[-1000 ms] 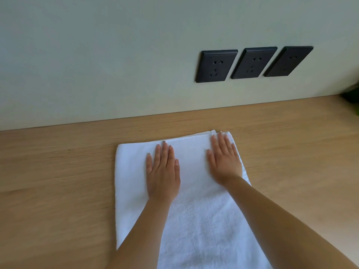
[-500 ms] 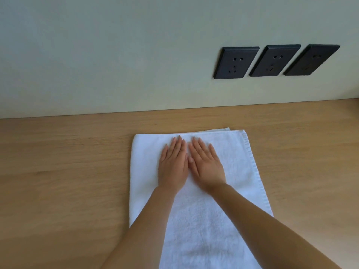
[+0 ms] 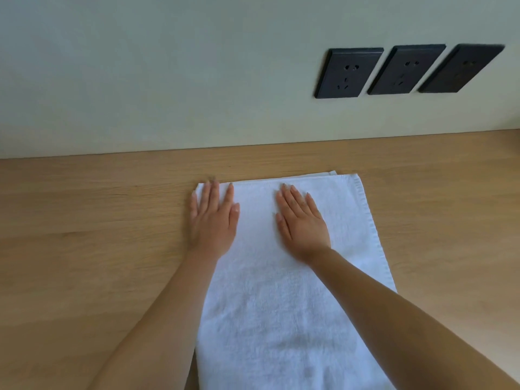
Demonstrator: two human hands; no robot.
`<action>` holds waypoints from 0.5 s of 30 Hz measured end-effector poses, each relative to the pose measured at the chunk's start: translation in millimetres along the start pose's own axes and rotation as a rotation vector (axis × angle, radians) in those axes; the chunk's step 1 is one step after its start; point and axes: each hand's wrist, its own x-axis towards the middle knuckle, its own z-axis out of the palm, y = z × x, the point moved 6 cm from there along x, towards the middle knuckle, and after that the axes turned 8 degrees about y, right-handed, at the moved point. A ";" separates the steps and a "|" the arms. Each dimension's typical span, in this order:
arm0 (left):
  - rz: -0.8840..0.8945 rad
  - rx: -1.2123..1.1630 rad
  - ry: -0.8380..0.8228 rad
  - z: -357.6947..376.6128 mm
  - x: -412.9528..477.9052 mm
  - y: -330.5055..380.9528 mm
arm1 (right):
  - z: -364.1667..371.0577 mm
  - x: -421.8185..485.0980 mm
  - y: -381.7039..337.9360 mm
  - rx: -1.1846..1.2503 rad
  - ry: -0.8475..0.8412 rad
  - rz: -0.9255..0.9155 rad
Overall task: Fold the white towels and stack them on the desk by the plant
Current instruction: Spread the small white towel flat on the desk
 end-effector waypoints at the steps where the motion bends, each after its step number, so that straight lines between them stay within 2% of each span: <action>1: -0.023 -0.018 0.046 -1.9 -4.9 5.4 | -1.0 -1.7 -0.4 0.012 0.003 0.007; 4: -0.024 -0.102 0.197 -11.4 -39.8 41.7 | -15.8 -20.6 -4.7 0.104 0.093 0.063; 7: 0.018 -0.184 0.177 -7.7 -90.6 84.5 | -29.0 -61.7 -13.2 0.155 0.172 0.127; 11: 0.027 -0.122 0.134 10.4 -117.1 95.9 | -16.2 -99.7 -16.2 0.050 0.085 0.189; 15: 0.049 -0.106 0.164 13.4 -97.1 90.2 | -8.3 -80.0 -14.0 0.014 0.032 0.198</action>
